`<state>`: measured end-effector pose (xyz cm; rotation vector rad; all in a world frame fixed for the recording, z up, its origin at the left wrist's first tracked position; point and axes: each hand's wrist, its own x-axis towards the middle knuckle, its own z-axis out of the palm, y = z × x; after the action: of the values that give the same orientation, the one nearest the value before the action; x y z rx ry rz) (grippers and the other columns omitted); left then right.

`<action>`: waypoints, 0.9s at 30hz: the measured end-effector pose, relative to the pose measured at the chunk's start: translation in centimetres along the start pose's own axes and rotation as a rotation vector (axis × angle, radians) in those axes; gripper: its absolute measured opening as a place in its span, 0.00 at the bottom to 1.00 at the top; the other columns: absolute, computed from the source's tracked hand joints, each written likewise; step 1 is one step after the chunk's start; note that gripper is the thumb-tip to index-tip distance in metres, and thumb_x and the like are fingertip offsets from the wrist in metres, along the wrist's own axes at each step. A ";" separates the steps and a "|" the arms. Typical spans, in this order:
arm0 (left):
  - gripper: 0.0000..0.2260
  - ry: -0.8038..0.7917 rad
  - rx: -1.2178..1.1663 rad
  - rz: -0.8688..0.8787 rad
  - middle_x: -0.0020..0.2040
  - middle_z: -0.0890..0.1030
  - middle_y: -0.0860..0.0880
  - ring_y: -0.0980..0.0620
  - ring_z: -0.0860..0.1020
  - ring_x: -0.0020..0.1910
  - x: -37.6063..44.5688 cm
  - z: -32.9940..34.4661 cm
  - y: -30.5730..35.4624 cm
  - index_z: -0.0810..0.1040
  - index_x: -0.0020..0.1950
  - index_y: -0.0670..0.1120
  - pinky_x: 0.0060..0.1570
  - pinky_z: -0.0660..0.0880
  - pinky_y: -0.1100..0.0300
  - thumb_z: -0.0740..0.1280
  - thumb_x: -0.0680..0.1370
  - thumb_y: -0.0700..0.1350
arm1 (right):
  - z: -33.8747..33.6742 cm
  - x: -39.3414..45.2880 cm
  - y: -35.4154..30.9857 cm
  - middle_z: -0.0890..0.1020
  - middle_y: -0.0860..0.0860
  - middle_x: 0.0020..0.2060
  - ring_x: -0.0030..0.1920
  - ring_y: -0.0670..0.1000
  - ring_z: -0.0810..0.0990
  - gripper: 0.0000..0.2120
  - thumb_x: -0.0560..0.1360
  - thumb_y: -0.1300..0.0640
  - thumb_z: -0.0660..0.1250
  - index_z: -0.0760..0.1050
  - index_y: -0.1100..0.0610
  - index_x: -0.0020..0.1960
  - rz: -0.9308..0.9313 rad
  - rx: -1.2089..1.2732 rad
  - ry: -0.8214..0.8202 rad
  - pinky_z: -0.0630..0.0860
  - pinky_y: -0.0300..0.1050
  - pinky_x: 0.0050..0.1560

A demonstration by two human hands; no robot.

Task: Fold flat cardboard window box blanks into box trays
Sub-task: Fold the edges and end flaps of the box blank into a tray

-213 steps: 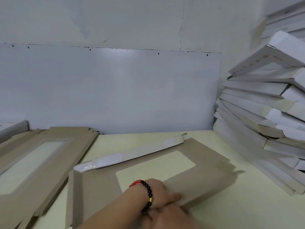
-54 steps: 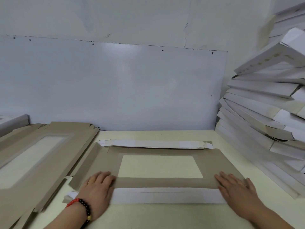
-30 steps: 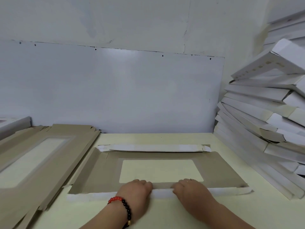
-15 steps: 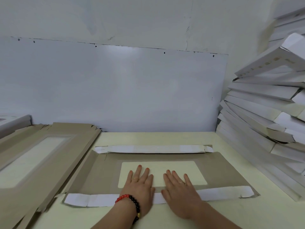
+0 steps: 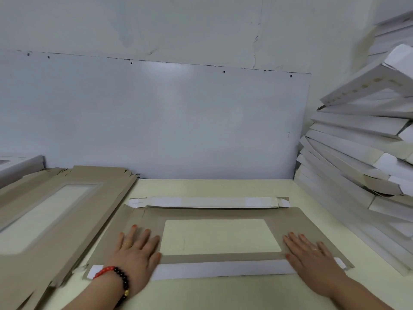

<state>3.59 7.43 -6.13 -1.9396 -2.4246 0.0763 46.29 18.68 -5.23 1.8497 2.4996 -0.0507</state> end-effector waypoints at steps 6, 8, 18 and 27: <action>0.30 0.034 0.114 -0.165 0.77 0.57 0.53 0.45 0.49 0.77 -0.1 -1.3 -2.7 0.55 0.76 0.57 0.74 0.44 0.47 0.40 0.78 0.67 | -0.6 -0.9 2.0 0.50 0.40 0.77 0.77 0.40 0.47 0.23 0.83 0.44 0.49 0.52 0.43 0.78 -0.023 0.106 0.059 0.45 0.44 0.75; 0.25 0.130 0.112 -0.120 0.65 0.73 0.51 0.47 0.68 0.67 -0.6 -2.2 -2.5 0.70 0.66 0.55 0.66 0.63 0.51 0.51 0.77 0.67 | -0.9 -1.5 2.5 0.55 0.37 0.75 0.75 0.38 0.52 0.24 0.82 0.43 0.54 0.57 0.44 0.76 -0.084 0.177 0.079 0.48 0.40 0.74; 0.31 0.277 0.009 0.083 0.47 0.77 0.54 0.49 0.77 0.48 -1.9 -2.7 3.1 0.77 0.51 0.53 0.44 0.70 0.56 0.40 0.75 0.67 | -2.2 -4.2 2.7 0.79 0.40 0.43 0.44 0.38 0.75 0.11 0.69 0.38 0.71 0.71 0.41 0.41 -0.012 0.260 0.268 0.68 0.33 0.41; 0.18 0.238 -0.001 0.266 0.62 0.72 0.45 0.43 0.73 0.56 -3.3 -3.1 13.4 0.65 0.67 0.48 0.53 0.66 0.50 0.54 0.77 0.42 | -1.5 -6.1 -1.2 0.82 0.44 0.53 0.53 0.49 0.79 0.16 0.78 0.35 0.49 0.68 0.44 0.54 0.046 -0.303 0.368 0.67 0.44 0.47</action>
<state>17.51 7.23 -3.89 -2.1222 -2.0130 -0.1408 46.90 12.55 -3.43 1.9263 2.4930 0.6888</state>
